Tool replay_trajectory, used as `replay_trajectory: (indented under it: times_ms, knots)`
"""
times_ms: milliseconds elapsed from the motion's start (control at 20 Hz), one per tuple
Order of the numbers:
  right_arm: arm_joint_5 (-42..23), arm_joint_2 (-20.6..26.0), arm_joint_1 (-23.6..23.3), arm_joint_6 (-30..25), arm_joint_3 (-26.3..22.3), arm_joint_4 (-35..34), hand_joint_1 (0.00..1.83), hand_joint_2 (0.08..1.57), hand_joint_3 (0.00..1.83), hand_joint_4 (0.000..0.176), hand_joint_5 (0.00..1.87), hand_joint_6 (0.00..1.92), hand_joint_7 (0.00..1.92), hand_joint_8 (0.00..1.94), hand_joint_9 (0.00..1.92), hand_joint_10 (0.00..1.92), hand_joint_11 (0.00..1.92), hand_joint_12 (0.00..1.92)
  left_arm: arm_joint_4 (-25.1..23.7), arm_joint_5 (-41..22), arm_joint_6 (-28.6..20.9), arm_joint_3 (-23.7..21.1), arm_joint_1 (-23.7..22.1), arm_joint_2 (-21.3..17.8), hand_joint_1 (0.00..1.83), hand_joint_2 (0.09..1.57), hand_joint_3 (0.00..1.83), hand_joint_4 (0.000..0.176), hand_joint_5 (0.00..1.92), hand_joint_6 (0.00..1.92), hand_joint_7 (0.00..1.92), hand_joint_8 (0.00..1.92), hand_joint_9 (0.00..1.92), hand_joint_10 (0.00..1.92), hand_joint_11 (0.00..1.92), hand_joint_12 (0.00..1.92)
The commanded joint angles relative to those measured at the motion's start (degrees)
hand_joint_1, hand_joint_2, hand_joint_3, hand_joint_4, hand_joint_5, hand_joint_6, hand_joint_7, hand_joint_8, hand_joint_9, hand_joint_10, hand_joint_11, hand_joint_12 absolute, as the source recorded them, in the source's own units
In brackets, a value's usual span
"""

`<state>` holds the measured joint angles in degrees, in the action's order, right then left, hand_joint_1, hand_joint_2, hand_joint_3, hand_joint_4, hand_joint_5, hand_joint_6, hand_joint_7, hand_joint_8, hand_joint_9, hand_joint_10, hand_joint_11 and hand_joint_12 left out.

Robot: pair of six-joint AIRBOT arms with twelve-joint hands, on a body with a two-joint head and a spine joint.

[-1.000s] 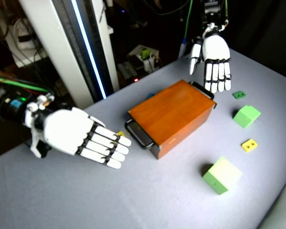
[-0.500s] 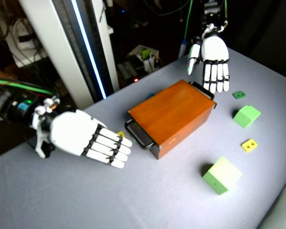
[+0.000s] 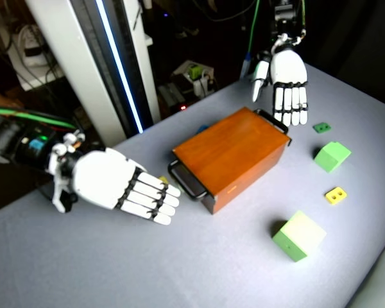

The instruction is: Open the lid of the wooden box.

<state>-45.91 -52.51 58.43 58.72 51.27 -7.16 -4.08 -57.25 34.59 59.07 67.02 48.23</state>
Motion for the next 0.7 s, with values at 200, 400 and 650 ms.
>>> replay_trajectory:
  times_ms: [200, 400, 650]
  knots:
    - [-5.45, -0.25, -0.88, -0.25, 0.24, 0.01, 0.39, 1.39, 0.0, 0.0, 0.06, 0.0, 0.0, 0.0, 0.0, 0.0, 0.0, 0.0, 0.61, -4.91, -0.73, 0.42, -0.99, 0.38, 0.1, 1.41, 0.0, 0.0, 0.18, 0.0, 0.14, 0.0, 0.02, 0.0, 0.0, 0.0]
    - [-5.35, -0.41, -0.92, -0.31, 0.3, 0.11, 0.4, 1.39, 0.0, 0.0, 0.07, 0.01, 0.0, 0.0, 0.0, 0.0, 0.0, 0.0, 0.28, -4.77, -1.12, 0.55, -1.11, 0.64, 0.07, 1.41, 0.0, 0.0, 0.17, 0.0, 0.12, 0.0, 0.01, 0.0, 0.0, 0.0]
    - [-5.34, -0.4, -1.09, -0.32, 0.37, 0.12, 0.37, 1.4, 0.0, 0.0, 0.05, 0.0, 0.0, 0.0, 0.0, 0.0, 0.0, 0.0, 0.21, -5.15, -1.28, 0.55, -1.14, 0.54, 0.13, 1.41, 0.0, 0.0, 0.14, 0.0, 0.08, 0.0, 0.0, 0.0, 0.0, 0.0]
